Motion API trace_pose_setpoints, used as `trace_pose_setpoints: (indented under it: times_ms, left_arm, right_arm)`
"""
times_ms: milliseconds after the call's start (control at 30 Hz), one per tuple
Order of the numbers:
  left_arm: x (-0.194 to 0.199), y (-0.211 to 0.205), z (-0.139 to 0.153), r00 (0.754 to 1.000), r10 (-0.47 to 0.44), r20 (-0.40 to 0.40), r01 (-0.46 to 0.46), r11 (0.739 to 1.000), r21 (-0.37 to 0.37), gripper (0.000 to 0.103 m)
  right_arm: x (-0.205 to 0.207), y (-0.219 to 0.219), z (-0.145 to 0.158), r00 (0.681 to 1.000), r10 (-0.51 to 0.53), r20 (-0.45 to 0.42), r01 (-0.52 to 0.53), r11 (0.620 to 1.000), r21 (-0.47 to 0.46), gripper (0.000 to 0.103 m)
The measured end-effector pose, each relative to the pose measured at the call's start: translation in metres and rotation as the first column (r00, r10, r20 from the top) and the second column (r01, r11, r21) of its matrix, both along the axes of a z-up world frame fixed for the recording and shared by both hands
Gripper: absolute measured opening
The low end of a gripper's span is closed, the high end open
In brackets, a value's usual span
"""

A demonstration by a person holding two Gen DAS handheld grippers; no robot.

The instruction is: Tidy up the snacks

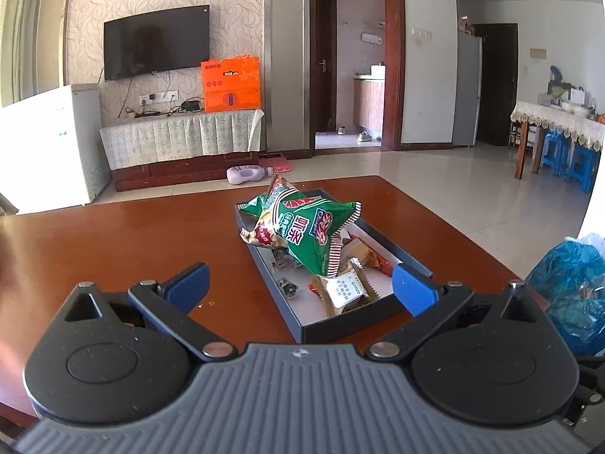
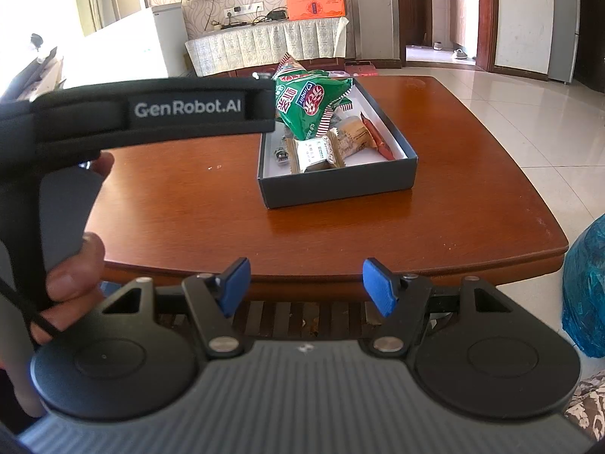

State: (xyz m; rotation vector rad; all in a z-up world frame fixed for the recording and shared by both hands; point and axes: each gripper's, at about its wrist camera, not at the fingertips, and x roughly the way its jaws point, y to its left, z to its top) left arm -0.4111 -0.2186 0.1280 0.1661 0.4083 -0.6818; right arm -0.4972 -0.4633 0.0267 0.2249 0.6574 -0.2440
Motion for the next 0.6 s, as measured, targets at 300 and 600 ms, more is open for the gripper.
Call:
trace_pose_setpoints:
  times_ms: [300,600]
  left_arm:
    - [0.0014,-0.0004,-0.0007,1.0,0.007,-0.013,-0.007,1.0,-0.009,0.103]
    - [0.0013,0.0008,-0.0026,1.0,0.015,-0.009,-0.015,1.0,-0.009,0.103]
  right_arm:
    - [0.0,0.0002,0.0003,1.0,0.0,0.0,0.0,1.0,0.0,0.068]
    - [-0.0005,0.0,-0.0002,1.0,0.002,-0.001,-0.002,1.0,-0.001,0.068]
